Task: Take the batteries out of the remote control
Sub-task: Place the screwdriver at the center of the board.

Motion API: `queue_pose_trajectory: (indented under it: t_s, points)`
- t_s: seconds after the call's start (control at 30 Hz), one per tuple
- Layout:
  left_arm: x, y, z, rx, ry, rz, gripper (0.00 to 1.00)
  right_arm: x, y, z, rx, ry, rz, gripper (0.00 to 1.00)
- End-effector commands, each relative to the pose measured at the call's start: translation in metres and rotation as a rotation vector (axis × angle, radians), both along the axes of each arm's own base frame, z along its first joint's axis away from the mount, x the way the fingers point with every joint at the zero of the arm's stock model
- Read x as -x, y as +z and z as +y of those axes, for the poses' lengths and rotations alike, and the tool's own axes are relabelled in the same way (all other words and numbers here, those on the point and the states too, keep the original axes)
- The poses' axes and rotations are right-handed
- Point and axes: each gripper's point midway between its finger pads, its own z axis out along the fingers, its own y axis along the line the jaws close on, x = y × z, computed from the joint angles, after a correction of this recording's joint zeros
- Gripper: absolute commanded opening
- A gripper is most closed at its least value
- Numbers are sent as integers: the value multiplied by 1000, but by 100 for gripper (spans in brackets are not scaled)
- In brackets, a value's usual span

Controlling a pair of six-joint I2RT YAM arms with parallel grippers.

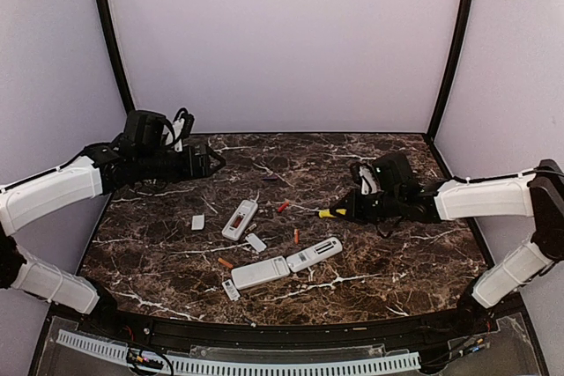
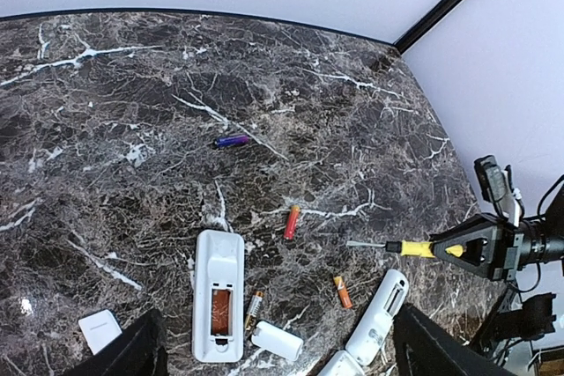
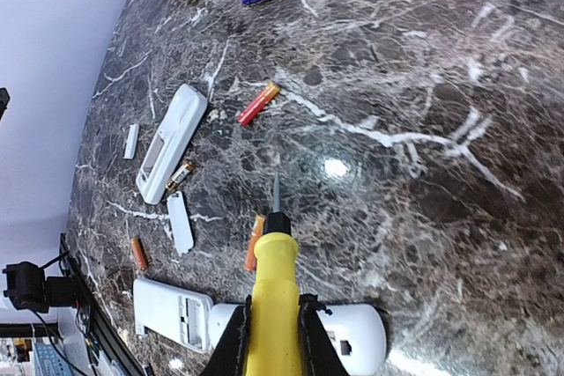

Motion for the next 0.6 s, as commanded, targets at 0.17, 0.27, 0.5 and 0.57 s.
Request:
queue_pose_trajectory:
  t_s: [0.17, 0.27, 0.5, 0.57]
  points:
    - [1, 22, 8, 62, 39, -3, 87, -27, -2, 30, -116, 96, 6, 4]
    - [3, 22, 10, 75, 46, -14, 87, -31, -13, 30, -86, 87, 28, 8]
    - [3, 20, 12, 64, 52, -7, 87, -35, -20, 18, -15, 49, 14, 30]
    - [3, 19, 12, 61, 57, -6, 87, -35, -20, 17, -5, 48, 14, 38]
